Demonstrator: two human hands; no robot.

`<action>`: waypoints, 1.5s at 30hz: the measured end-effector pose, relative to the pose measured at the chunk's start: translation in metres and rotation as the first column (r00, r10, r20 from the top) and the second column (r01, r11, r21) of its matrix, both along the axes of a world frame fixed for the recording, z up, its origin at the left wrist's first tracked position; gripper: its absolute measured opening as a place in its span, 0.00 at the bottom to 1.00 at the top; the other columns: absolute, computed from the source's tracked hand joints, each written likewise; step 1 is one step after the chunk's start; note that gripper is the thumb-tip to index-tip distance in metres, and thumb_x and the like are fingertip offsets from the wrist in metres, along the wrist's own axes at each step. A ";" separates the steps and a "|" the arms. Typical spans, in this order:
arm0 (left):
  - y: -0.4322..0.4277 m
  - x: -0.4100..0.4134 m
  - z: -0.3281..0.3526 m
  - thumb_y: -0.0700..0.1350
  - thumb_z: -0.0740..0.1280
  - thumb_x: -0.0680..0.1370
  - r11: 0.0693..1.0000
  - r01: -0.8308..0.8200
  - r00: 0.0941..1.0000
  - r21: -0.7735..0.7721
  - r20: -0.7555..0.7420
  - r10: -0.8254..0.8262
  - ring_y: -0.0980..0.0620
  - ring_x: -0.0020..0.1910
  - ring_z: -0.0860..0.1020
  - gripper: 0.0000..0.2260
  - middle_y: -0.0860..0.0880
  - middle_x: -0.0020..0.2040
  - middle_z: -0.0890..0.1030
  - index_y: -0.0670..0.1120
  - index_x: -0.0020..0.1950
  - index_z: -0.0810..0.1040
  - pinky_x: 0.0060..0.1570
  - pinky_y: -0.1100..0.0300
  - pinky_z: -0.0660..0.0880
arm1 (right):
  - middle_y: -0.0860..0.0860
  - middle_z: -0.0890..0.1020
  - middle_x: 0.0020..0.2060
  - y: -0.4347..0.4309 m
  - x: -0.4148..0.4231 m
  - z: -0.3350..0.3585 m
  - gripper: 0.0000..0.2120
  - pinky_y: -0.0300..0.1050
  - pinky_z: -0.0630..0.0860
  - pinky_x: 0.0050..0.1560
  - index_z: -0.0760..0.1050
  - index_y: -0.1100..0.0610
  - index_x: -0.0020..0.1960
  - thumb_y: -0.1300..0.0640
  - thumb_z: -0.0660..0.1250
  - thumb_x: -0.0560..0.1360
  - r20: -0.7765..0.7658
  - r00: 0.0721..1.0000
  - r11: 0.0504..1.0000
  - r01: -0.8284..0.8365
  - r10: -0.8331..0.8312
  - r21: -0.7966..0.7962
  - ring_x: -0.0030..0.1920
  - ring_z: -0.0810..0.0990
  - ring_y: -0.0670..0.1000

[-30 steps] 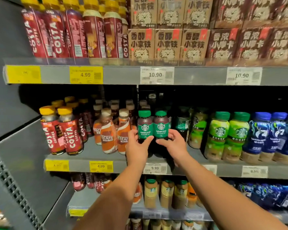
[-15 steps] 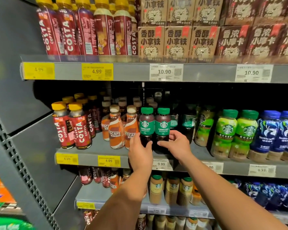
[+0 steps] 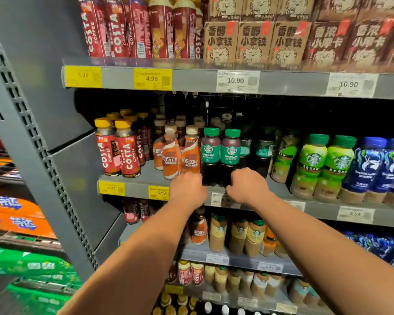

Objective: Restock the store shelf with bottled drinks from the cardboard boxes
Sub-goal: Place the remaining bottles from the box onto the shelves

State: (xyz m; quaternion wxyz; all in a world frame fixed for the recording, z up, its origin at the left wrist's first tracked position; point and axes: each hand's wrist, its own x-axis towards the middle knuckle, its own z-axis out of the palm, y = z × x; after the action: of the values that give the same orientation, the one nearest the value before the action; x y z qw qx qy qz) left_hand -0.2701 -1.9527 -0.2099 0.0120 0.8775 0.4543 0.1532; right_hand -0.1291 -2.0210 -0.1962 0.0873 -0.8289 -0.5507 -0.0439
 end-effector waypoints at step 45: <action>-0.170 -0.111 -0.422 0.50 0.62 0.77 0.803 0.047 0.833 -0.594 -0.421 -0.360 0.50 0.33 0.71 0.07 0.48 0.38 0.73 0.47 0.44 0.74 0.33 0.59 0.68 | 0.57 0.80 0.50 -0.192 -0.160 -0.425 0.14 0.45 0.72 0.43 0.77 0.60 0.54 0.52 0.60 0.76 -0.564 0.664 0.765 0.020 -0.492 -0.644 0.54 0.79 0.59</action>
State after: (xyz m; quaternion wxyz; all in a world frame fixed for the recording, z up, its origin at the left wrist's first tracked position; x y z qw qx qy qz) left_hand -0.3812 -2.1222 -0.6322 0.1642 0.8877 0.3641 -0.2291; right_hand -0.2890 -2.2132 -0.6213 0.0227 -0.8372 -0.3291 0.4361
